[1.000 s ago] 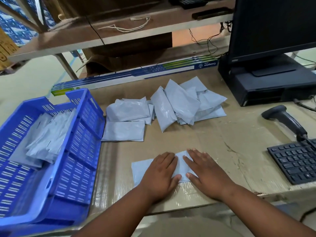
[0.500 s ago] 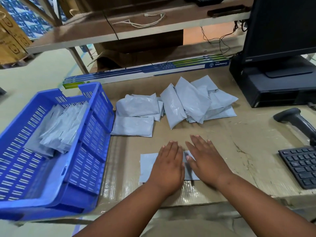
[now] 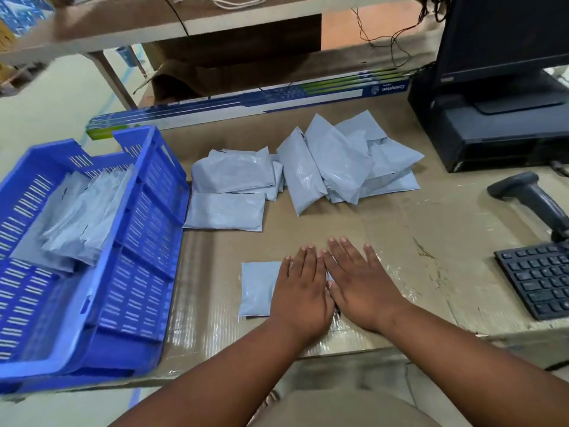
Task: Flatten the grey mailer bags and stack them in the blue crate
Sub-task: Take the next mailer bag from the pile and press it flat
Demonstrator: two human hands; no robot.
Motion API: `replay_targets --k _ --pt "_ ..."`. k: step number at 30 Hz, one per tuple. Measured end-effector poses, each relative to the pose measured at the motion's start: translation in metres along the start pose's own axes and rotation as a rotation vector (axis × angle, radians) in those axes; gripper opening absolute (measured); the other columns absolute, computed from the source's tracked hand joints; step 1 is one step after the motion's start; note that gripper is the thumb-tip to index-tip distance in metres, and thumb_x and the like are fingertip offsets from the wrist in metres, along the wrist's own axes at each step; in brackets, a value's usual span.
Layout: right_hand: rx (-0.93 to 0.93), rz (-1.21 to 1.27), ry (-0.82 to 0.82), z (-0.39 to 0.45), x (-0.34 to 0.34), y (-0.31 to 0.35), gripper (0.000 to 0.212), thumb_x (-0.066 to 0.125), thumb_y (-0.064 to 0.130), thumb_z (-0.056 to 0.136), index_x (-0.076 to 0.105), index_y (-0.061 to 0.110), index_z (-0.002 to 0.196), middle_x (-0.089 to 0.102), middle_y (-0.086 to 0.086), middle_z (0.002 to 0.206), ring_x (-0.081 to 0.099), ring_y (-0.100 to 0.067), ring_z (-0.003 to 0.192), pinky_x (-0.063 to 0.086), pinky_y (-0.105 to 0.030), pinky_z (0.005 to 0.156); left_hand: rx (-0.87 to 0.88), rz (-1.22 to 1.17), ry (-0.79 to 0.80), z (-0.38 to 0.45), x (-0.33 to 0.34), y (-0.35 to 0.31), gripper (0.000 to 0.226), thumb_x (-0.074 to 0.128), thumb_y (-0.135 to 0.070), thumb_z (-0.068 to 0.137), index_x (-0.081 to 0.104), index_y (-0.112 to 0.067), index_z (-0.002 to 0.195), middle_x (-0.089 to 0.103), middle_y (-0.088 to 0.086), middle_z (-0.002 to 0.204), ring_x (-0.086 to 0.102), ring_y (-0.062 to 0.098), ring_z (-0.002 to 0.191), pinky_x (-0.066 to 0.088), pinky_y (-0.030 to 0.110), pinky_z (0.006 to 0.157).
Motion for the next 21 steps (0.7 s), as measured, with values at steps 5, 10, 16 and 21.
replay_targets --k 5,10,16,21 --pt "0.001 0.005 -0.021 -0.001 -0.002 0.001 0.07 0.015 0.051 0.105 0.017 0.025 0.169 0.001 -0.001 0.178 -0.002 -0.023 0.164 0.006 -0.061 0.129 0.006 -0.01 0.02 0.001 -0.001 0.001 0.069 0.033 -0.042 0.104 0.031 -0.008 0.165 0.027 0.014 0.172 0.023 0.031 0.16 0.02 0.053 0.129" --pt "0.009 -0.031 -0.007 -0.004 -0.011 0.004 0.073 0.011 0.058 0.104 0.016 0.024 0.169 -0.001 0.0 0.178 -0.001 -0.023 0.164 -0.001 -0.063 0.127 -0.009 0.001 0.003 -0.005 -0.008 0.008 0.069 0.036 -0.041 0.101 0.041 -0.006 0.16 0.037 0.016 0.168 0.034 0.032 0.156 0.026 0.053 0.128" --pt "-0.097 -0.063 -0.111 0.009 -0.019 0.033 0.069 0.029 0.052 0.105 0.038 0.015 0.162 0.023 -0.008 0.174 0.024 -0.028 0.16 0.009 -0.06 0.124 -0.032 0.027 0.001 -0.015 -0.013 0.04 0.07 0.033 -0.04 0.102 0.037 -0.004 0.162 0.033 0.017 0.169 0.029 0.033 0.158 0.024 0.052 0.129" --pt "-0.107 0.017 -0.074 0.016 -0.004 0.044 0.066 0.027 0.048 0.105 0.035 0.018 0.163 0.025 -0.005 0.174 0.022 -0.025 0.161 0.018 -0.057 0.129 -0.06 -0.019 0.006 -0.022 0.001 0.049 0.067 0.03 -0.04 0.104 0.038 -0.006 0.162 0.033 0.015 0.17 0.028 0.031 0.159 0.022 0.05 0.13"
Point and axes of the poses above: each hand's wrist, its own z-axis towards the middle knuckle, its own x-axis out of the palm, y = z × x, the point moved 4 cm from there along z, towards the middle knuckle
